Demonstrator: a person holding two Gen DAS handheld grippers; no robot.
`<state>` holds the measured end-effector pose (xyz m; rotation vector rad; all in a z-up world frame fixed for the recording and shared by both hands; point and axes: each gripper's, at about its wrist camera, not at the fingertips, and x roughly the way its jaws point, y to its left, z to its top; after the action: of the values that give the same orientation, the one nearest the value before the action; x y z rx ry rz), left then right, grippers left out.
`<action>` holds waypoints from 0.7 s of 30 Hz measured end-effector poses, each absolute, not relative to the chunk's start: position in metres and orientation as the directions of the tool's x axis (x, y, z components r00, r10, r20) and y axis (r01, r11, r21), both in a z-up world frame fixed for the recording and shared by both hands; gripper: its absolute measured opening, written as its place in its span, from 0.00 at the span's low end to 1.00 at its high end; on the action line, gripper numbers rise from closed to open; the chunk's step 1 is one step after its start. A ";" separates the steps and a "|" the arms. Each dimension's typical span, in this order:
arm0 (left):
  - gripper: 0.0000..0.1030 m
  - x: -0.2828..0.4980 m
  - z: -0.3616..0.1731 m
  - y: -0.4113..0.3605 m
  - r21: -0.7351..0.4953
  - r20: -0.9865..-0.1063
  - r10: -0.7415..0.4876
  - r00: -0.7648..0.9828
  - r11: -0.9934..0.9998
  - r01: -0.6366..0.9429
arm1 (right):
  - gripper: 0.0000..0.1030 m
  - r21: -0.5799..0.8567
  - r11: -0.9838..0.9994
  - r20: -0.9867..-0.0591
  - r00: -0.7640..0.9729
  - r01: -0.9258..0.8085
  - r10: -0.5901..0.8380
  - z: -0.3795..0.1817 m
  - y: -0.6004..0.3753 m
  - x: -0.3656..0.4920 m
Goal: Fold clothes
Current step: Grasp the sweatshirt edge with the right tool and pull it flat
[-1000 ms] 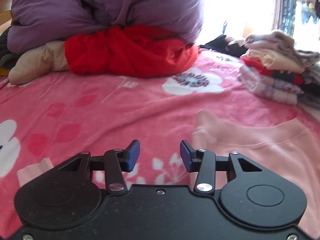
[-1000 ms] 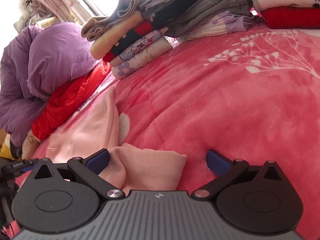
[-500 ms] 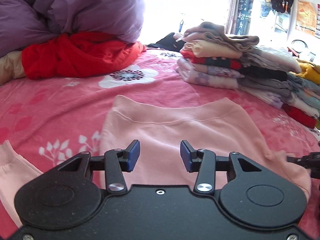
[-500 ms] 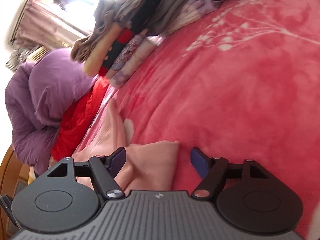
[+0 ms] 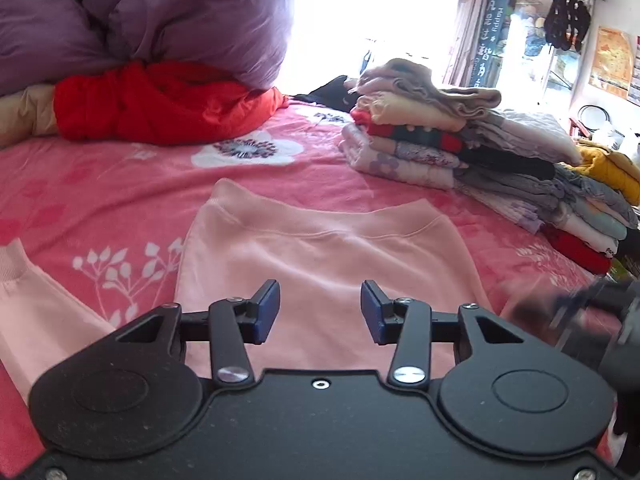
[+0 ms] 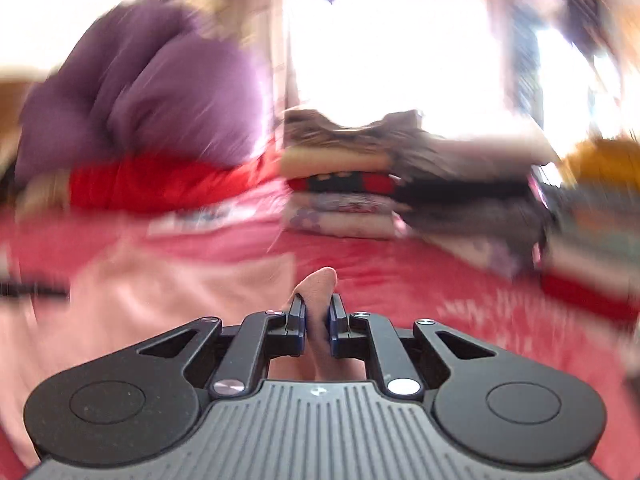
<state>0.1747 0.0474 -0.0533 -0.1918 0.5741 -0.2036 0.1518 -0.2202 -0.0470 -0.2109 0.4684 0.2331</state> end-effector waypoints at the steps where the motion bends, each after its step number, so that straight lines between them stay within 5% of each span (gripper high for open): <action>1: 0.42 0.176 -0.056 0.051 -0.242 -0.522 -0.240 0.818 0.962 0.128 | 0.19 -0.226 0.911 -0.517 0.835 -0.346 0.189 -0.058 -0.200 0.153; 2: 0.42 0.178 -0.058 0.054 -0.249 -0.526 -0.239 0.816 0.961 0.120 | 0.24 -0.298 0.856 -0.567 0.800 -0.423 0.198 -0.069 -0.181 0.154; 4: 0.42 0.180 -0.060 0.059 -0.269 -0.524 -0.245 0.816 0.956 0.114 | 0.47 -0.361 0.766 -0.633 0.743 -0.531 0.217 -0.096 -0.155 0.146; 7: 0.42 0.182 -0.061 0.063 -0.297 -0.517 -0.263 0.815 0.948 0.118 | 0.44 -0.365 0.750 -0.612 0.749 -0.552 0.254 -0.106 -0.148 0.125; 11: 0.42 0.185 -0.062 0.062 -0.301 -0.518 -0.267 0.813 0.946 0.119 | 0.47 -0.134 0.828 -0.534 0.743 -0.545 0.403 -0.075 -0.179 0.111; 15: 0.42 0.183 -0.061 0.062 -0.305 -0.513 -0.278 0.812 0.943 0.130 | 0.59 0.089 0.908 -0.415 0.813 -0.410 0.408 -0.042 -0.231 0.114; 16: 0.42 0.183 -0.061 0.061 -0.304 -0.513 -0.281 0.811 0.943 0.135 | 0.65 0.174 0.921 -0.411 0.824 -0.350 0.391 -0.041 -0.249 0.122; 21: 0.43 0.183 -0.064 0.055 -0.294 -0.519 -0.296 0.802 0.943 0.158 | 0.66 0.494 0.863 -0.501 0.775 -0.109 0.385 -0.075 -0.312 0.178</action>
<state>0.1829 0.0551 -0.0640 -0.2428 0.5933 -0.2457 0.1778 -0.3124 -0.0745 0.4624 0.6315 0.2776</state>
